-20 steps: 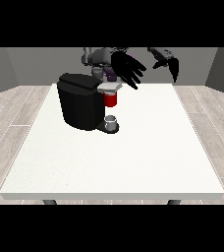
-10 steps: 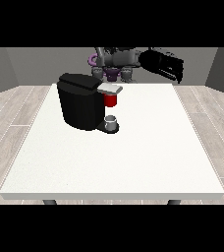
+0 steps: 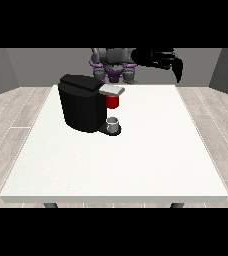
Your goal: Insert the coffee pod into the coffee machine and close the lid
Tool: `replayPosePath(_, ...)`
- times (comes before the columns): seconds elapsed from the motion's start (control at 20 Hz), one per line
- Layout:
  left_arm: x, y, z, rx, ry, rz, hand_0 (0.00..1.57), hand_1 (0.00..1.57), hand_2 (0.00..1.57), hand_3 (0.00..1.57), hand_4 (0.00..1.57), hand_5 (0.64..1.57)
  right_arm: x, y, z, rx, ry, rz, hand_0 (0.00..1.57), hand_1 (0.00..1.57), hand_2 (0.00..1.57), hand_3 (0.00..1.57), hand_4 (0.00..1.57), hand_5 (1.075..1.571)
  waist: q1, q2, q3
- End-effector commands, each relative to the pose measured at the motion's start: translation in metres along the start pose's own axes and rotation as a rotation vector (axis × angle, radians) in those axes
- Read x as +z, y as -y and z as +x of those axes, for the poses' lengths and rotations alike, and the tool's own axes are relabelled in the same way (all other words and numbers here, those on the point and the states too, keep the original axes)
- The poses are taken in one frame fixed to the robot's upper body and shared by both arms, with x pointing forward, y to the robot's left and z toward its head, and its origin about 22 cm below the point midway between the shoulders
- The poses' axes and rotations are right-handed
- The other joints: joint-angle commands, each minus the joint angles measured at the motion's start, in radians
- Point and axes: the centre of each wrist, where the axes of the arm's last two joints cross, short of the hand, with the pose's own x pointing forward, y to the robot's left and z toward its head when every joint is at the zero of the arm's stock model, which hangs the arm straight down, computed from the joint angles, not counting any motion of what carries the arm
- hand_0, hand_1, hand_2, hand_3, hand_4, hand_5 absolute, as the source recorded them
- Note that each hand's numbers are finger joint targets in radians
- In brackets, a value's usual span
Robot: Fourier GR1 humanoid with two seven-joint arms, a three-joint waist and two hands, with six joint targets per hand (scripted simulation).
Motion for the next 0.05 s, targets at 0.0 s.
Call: replayPosePath(0.0, 0.0355, -0.0054, -0.0324, 0.019, -0.11, 0.078, 0.0, 0.0, 0.0, 0.0, 0.27, 1.571, 0.0287, -0.0542, -0.0234, -0.093, -0.009, 0.108, 0.0, 0.0, 0.0, 0.0, 0.26, 1.571, -0.095, -0.095, -0.0003)
